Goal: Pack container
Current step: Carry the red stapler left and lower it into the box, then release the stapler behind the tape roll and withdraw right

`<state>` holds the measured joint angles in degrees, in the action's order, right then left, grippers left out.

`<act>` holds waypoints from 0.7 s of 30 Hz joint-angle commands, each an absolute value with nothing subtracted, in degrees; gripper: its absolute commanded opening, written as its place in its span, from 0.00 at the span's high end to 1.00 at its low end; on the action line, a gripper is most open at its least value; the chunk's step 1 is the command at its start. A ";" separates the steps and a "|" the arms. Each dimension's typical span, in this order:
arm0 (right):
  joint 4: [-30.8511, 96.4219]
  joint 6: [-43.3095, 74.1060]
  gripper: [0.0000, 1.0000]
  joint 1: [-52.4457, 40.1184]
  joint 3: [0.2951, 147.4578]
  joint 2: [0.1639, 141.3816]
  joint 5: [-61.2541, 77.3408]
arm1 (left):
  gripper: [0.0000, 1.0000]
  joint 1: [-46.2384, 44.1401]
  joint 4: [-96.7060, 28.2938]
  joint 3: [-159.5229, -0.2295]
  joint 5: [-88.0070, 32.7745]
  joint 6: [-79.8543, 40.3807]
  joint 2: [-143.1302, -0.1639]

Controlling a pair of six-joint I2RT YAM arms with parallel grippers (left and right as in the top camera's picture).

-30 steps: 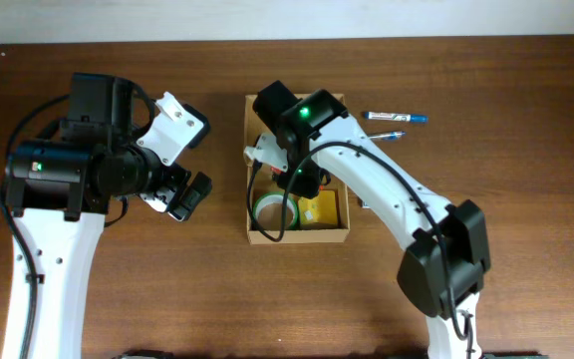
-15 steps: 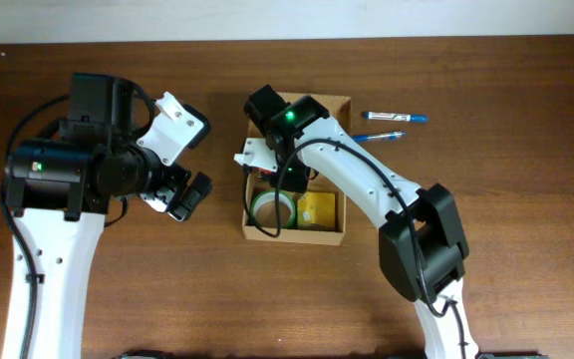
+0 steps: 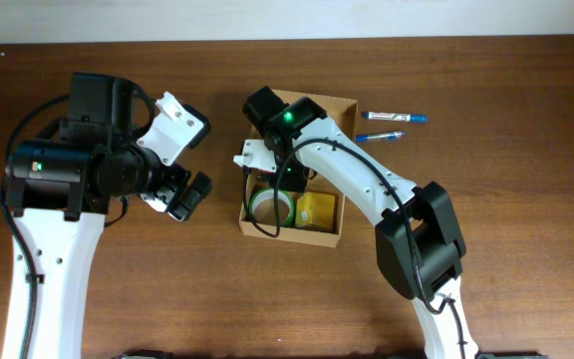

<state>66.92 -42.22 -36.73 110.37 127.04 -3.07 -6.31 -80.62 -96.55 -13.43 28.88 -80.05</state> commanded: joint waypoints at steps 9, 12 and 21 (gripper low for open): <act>68.82 -41.54 0.53 -36.69 110.15 127.87 -3.73 | 0.00 -6.22 -80.60 -97.38 -13.65 29.63 -79.79; 68.88 -41.54 0.48 -36.71 110.15 127.87 -3.73 | 0.00 -6.22 -80.60 -97.38 -13.65 29.63 -79.79; 69.71 -39.83 0.45 -36.71 110.17 127.81 -3.70 | 0.00 -6.22 -80.62 -97.38 -13.65 29.63 -79.79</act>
